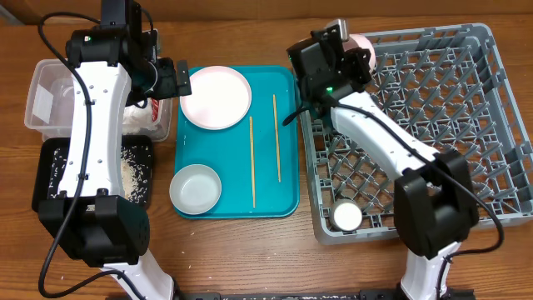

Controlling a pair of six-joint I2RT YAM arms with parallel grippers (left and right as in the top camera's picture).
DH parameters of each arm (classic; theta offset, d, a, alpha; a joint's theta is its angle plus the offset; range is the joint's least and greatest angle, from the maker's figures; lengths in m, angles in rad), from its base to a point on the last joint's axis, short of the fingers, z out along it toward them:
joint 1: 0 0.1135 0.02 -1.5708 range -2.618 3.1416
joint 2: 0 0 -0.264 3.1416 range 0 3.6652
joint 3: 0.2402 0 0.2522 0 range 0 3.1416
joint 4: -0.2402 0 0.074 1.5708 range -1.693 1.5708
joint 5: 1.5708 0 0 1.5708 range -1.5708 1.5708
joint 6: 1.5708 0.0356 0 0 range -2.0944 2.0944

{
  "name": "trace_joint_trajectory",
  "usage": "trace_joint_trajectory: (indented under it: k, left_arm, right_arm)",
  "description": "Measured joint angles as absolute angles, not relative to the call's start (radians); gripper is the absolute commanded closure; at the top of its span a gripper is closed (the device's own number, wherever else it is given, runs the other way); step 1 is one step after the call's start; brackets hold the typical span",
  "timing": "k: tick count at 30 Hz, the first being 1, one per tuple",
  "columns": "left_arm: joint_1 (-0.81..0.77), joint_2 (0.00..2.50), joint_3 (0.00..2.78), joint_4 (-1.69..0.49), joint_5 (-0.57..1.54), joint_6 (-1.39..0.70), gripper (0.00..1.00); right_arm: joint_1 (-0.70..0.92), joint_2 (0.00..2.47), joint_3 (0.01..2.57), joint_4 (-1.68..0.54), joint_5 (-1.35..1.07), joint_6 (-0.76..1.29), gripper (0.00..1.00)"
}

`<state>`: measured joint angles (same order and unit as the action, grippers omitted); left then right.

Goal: Sort waste into correct bins and load items into the dishwasher
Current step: 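Lift the pink bowl and carry it over the dish rack, then set the pink bowl in the rack's back corner and open the right gripper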

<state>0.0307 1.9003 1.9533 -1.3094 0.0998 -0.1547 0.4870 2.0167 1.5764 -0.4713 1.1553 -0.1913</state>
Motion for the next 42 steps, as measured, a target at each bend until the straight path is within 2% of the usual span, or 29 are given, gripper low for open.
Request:
trace_joint_trajectory:
  k: [6, 11, 13, 14, 16, 22, 28, 42]
  left_arm:
    - [0.031, 1.9, 1.953, -1.309, 0.1, -0.155, 0.0]
    - [0.031, 1.9, 1.953, -1.309, 0.1, -0.155, 0.0]
    - [0.031, 1.9, 1.953, -1.309, 0.1, -0.155, 0.0]
    - [0.031, 1.9, 1.953, -1.309, 0.1, -0.155, 0.0]
    - [0.031, 1.9, 1.953, -1.309, 0.1, -0.155, 0.0]
    - [0.031, 1.9, 1.953, -1.309, 0.1, -0.155, 0.0]
    - [0.031, 1.9, 1.953, -1.309, 0.1, -0.155, 0.0]
    - [0.031, 1.9, 1.953, -1.309, 0.1, -0.155, 0.0]
  right_arm:
    - [0.516, 2.038, 1.576, -0.461, 1.187, -0.206, 0.94]
    - [0.537, 2.048, 1.576, -0.464, 1.191, -0.213, 0.84]
    - [0.546, 2.053, 1.576, -0.464, 1.19, -0.214, 0.84]
    - [0.554, 2.055, 1.576, -0.465, 1.188, -0.215, 0.84]
    - [0.57, 2.058, 1.576, -0.465, 1.19, -0.215, 0.96]
    - [0.604, 2.062, 1.576, -0.376, 1.325, -0.217, 0.96]
    - [0.571, 2.062, 1.576, -0.355, 1.433, -0.249, 0.96]
    - [0.57, 2.064, 1.576, -0.363, 1.367, -0.224, 0.96]
